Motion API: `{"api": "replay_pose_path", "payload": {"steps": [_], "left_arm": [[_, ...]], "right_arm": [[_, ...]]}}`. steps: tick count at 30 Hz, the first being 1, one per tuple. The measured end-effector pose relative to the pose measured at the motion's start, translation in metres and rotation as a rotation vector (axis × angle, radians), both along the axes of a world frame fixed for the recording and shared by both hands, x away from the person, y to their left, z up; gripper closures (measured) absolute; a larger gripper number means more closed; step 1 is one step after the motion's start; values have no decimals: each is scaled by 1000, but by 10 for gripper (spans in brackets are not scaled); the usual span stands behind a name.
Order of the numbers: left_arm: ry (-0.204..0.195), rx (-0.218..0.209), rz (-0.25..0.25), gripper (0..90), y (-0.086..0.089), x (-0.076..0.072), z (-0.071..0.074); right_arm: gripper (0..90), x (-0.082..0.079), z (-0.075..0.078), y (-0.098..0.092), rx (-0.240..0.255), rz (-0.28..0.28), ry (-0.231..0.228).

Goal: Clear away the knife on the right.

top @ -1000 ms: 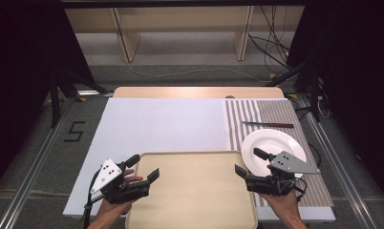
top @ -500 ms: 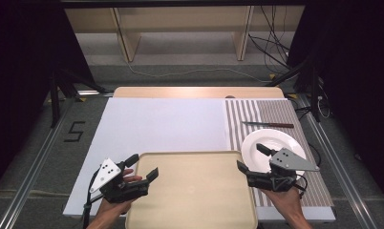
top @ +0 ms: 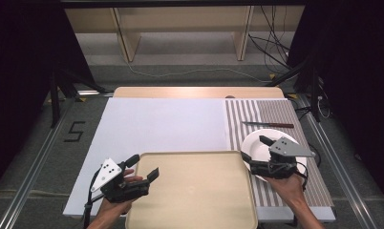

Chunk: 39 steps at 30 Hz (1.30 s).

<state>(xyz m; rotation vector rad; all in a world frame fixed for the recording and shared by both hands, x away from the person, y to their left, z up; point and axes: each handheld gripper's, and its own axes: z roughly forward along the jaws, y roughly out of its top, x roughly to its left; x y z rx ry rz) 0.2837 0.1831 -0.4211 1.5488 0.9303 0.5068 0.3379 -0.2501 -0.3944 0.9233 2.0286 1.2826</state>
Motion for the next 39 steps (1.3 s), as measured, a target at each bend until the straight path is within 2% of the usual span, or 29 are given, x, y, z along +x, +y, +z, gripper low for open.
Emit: {"api": "replay_pose_path", "payload": {"steps": [3,14,17,22,29,39], "left_arm": [[1,-3,2,147,0,0,0],[-5,-6,6,148,0,0,0],[-8,-2,6,148,0,0,1],[-8,-2,7,148,0,0,1],[-8,4,3,147,-1,0,1],[-8,6,2,147,-1,0,1]], "right_arm": [[194,11,-3,-2,-39,-15,2],[206,42,-3,-12,-61,-60,20],[207,54,-4,-17,-43,-70,50],[212,73,-3,-24,-76,-84,86],[223,91,-3,-32,-129,-118,126],[232,121,-9,-50,-123,-176,218]]}}
